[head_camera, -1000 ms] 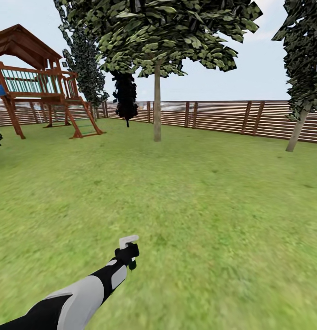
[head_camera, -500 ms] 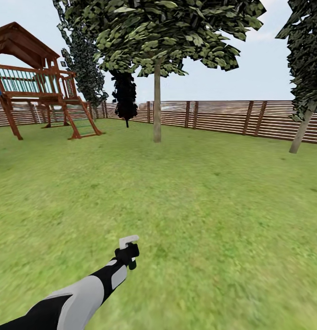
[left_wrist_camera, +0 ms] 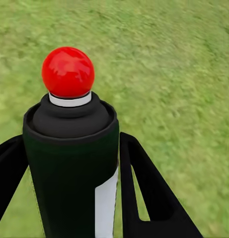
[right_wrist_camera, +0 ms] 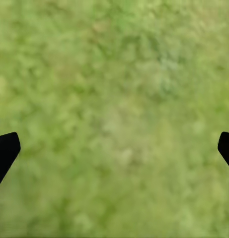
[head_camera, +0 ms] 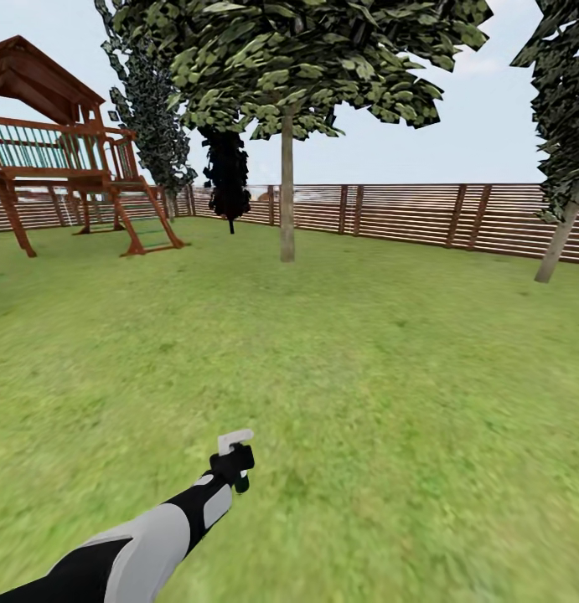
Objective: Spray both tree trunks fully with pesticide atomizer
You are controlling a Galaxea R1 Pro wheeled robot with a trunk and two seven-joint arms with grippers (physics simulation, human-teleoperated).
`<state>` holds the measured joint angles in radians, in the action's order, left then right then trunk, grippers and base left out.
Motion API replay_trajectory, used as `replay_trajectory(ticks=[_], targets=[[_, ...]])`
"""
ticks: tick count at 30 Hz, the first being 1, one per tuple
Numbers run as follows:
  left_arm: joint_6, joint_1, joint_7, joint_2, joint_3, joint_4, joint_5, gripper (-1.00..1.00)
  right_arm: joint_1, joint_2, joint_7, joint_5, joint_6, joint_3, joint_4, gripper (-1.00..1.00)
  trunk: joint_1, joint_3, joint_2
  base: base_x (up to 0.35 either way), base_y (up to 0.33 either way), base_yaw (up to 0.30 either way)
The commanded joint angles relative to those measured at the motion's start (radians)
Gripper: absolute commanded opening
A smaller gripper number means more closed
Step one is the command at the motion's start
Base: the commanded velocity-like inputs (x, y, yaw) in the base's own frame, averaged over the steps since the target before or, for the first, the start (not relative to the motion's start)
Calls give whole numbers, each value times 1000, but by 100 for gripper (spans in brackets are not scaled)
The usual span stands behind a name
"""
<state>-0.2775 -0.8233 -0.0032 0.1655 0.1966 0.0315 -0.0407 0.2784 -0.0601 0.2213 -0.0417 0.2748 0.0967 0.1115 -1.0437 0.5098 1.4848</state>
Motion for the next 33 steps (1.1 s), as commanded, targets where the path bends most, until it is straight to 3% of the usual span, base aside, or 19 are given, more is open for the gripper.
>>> replay_trajectory(ticks=[1,33], targets=[[-3,-1,-1,0,1,-1,-4,-100,1,0,0,-4,4,8,-1,100,-1,1,0,350,0,0],[-3,-1,-1,2,1,-1,-4,-100,1,1,0,-4,4,8,-1,100,-1,1,0,350,0,0]])
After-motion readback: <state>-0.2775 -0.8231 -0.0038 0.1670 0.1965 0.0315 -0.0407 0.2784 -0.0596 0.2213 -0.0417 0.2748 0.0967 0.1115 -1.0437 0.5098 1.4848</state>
